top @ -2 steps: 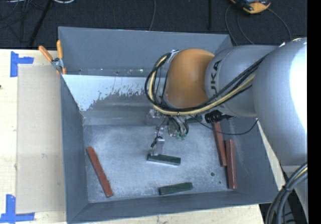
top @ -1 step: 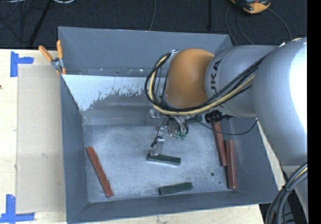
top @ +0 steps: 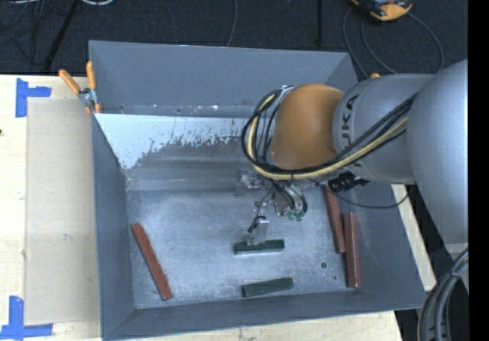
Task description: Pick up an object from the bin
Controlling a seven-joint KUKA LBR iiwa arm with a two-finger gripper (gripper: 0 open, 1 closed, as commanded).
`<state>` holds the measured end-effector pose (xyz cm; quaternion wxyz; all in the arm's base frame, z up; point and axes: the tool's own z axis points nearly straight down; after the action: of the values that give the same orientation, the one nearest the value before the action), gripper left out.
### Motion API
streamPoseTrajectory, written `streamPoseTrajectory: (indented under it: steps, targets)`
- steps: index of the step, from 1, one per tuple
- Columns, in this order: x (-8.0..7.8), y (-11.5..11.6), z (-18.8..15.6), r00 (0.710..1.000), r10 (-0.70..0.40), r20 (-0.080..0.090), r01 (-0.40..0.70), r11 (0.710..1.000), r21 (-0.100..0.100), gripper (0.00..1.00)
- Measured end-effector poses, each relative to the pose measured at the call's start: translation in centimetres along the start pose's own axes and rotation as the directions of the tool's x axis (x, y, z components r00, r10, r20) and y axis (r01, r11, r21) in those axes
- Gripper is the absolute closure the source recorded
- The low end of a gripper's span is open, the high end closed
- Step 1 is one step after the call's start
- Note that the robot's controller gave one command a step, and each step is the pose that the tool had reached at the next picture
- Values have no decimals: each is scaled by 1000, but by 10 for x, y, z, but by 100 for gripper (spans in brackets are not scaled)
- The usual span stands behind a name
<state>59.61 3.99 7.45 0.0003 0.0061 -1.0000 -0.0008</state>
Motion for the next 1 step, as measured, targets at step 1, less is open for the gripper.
streamPoseTrajectory:
  steps: [1]
  targets:
    - [-4, -23, 3, 1000, -13, 0, 13, 1000, 2, 0]
